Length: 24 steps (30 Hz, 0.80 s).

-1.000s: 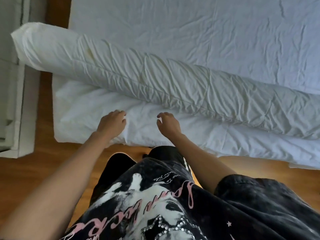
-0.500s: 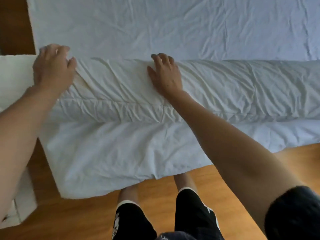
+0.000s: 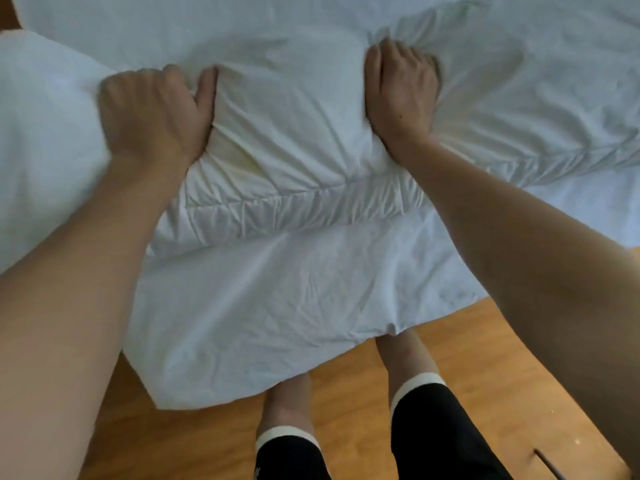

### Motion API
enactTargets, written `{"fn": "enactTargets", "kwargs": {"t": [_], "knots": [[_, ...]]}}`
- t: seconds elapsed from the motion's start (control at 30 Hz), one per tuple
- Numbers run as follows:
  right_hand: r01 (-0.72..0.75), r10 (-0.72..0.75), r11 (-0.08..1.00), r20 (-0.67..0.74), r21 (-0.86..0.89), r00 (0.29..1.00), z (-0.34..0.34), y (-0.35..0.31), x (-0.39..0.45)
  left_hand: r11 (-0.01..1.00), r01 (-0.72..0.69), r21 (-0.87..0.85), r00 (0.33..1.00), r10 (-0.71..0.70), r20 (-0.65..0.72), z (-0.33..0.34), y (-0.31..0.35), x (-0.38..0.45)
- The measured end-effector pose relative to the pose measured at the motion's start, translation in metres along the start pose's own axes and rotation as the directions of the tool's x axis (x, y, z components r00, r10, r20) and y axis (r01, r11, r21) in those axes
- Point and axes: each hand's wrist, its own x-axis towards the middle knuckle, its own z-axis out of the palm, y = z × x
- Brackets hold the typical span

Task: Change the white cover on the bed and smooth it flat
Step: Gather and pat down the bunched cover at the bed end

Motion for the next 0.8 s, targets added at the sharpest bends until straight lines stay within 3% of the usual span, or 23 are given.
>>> {"fn": "enactTargets", "kwargs": {"t": [0.2,0.37,0.47,0.57,0.67,0.8], "knots": [[-0.139,0.14,0.99,0.078,-0.014,0.987,-0.019,-0.007,-0.017,0.999,0.034,-0.01,0.996,-0.034,-0.079,-0.012,0.019,-0.066],[-0.194,0.194,0.951,0.025,0.241,0.981,-0.038,-0.035,-0.024,0.995,0.097,0.026,0.979,-0.091,-0.182,-0.003,0.04,-0.126],[0.052,-0.047,0.976,-0.025,0.212,0.999,-0.046,-0.057,-0.031,0.988,0.137,0.069,0.967,-0.118,-0.226,0.001,0.052,-0.157],[0.357,-0.377,0.922,0.148,0.148,0.914,-0.057,-0.074,-0.04,0.989,0.126,0.079,0.958,-0.101,-0.267,0.001,0.052,-0.18],[0.425,-0.435,0.9,0.175,0.092,0.883,-0.058,-0.069,-0.061,0.998,0.053,0.014,0.941,-0.046,-0.335,0.003,0.043,-0.197],[0.407,-0.408,0.9,-0.026,0.158,0.913,-0.049,-0.047,-0.119,0.999,-0.007,-0.049,0.921,-0.012,-0.389,0.011,0.047,-0.242]]}}
